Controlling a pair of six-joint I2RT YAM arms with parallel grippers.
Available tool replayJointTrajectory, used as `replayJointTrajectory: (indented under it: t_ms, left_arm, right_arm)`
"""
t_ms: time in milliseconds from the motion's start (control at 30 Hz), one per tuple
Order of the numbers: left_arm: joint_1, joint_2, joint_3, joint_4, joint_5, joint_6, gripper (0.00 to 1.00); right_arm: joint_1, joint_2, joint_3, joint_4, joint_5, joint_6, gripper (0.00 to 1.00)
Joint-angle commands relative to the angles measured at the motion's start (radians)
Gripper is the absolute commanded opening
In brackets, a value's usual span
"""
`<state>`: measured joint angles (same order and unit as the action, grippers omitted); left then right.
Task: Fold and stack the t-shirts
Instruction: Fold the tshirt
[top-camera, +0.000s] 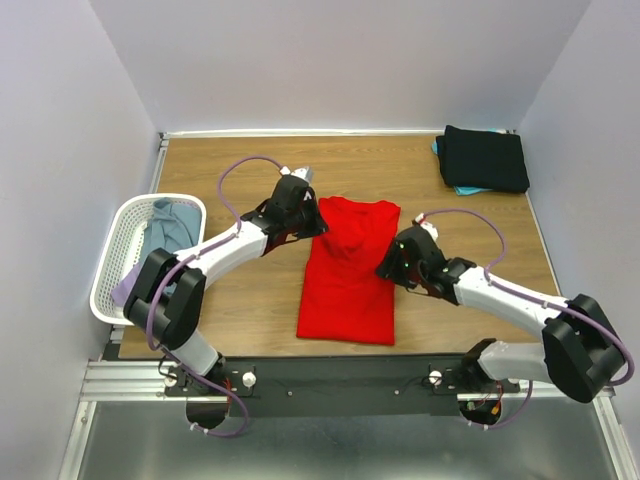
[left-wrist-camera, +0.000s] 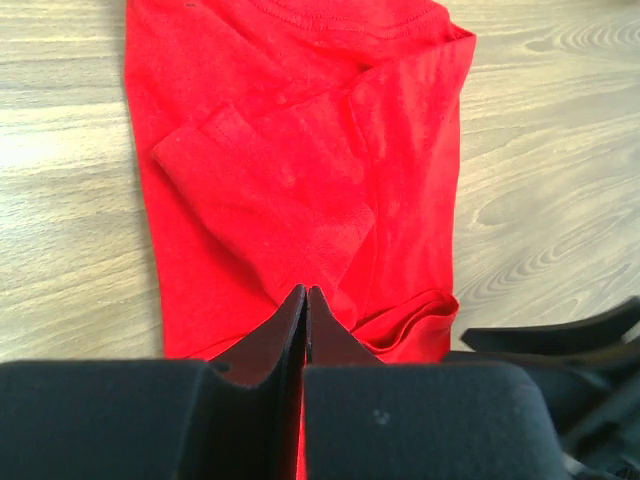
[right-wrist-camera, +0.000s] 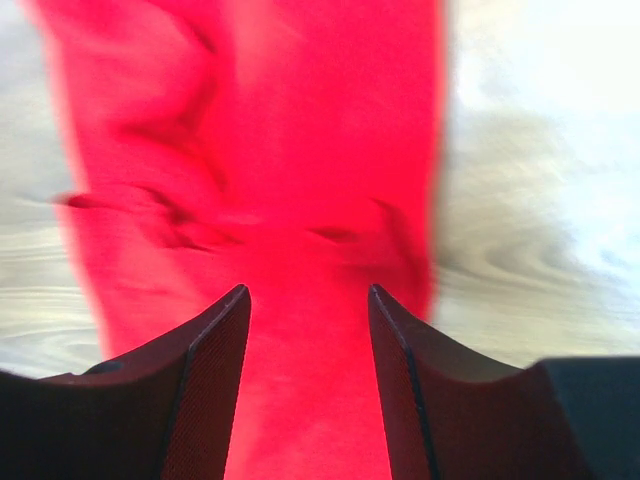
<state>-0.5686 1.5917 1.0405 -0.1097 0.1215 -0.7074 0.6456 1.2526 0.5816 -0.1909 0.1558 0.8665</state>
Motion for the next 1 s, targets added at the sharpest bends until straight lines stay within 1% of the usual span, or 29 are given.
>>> replayJointTrajectory:
  t_ms: [0,33,100,133,200,233,267,300,433,533,667,800,967]
  left_arm:
    - [0.001,0.031,0.016,-0.004,-0.010,0.022,0.09]
    - [0.001,0.040,0.016,0.001,-0.011,0.019,0.09]
    - [0.001,0.048,0.012,0.015,-0.008,0.016,0.11]
    - [0.001,0.053,0.012,0.019,-0.005,0.016,0.12]
    - [0.001,0.071,0.018,0.036,0.012,0.022,0.16]
    - [0.003,0.080,0.026,0.036,0.020,0.026,0.18]
    - [0.001,0.100,0.035,0.039,0.021,0.034,0.22]
    - [0.001,0.118,0.038,0.042,0.021,0.036,0.22]
    - [0.001,0.143,0.039,0.042,0.036,0.043,0.23]
    - [0.001,0.116,0.003,0.057,0.027,0.033,0.23]
    - [0.010,0.067,-0.043,0.062,0.009,0.016,0.23]
    - [0.053,0.022,-0.114,0.068,-0.008,-0.010,0.23]
    - [0.114,-0.044,-0.194,0.094,-0.008,-0.021,0.23]
  right_arm:
    - [-0.006,-0.015,0.141,-0.065,-0.009,-0.055,0.59]
    - [-0.006,0.017,0.177,-0.064,0.002,-0.063,0.61]
    - [-0.007,0.072,0.230,-0.065,0.010,-0.070,0.61]
    - [-0.008,0.134,0.253,-0.064,0.013,-0.081,0.61]
    - [-0.006,0.238,0.328,-0.053,0.027,-0.099,0.61]
    - [-0.006,0.238,0.355,-0.047,0.030,-0.106,0.61]
    - [-0.007,0.301,0.397,-0.035,0.033,-0.110,0.61]
    - [-0.006,0.358,0.421,-0.025,0.031,-0.119,0.61]
    - [-0.008,0.448,0.517,-0.024,0.063,-0.132,0.61]
    - [-0.008,0.540,0.572,-0.022,0.060,-0.141,0.61]
    - [-0.008,0.593,0.609,-0.010,0.027,-0.144,0.61]
    - [-0.004,0.630,0.623,0.022,-0.062,-0.146,0.61]
    - [0.025,0.607,0.624,0.060,-0.130,-0.146,0.61]
